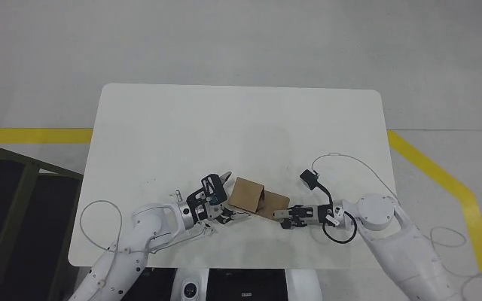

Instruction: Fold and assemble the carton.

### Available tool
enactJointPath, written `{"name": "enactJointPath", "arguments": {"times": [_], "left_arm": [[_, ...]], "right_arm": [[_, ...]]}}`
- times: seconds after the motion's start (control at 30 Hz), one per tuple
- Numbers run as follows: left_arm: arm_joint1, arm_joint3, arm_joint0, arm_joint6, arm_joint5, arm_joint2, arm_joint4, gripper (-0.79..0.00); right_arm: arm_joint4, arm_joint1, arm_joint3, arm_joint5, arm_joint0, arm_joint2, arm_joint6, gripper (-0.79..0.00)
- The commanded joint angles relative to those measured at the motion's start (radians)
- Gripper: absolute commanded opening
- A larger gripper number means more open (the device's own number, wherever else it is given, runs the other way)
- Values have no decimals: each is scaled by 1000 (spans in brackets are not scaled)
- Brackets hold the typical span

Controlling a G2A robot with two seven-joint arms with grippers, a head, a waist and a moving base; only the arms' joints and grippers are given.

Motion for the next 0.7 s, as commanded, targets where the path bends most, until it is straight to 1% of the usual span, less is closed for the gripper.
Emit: {"name": "enactJointPath", "arguments": {"times": [0.0,0.37,0.67], "left_arm": [[0,-1,0,0,-3,-1,1,0],[5,-3,11,16,-28,-22,18,0],[7,-7,17,62,3,-43,62,0]], "right_arm": [[3,-4,18,-9,23,-12,-1,-437],[27,-40,143,-78,159,-117,-43,-434],[46,-66,225,-120,230,-178,-70,-440]]}}
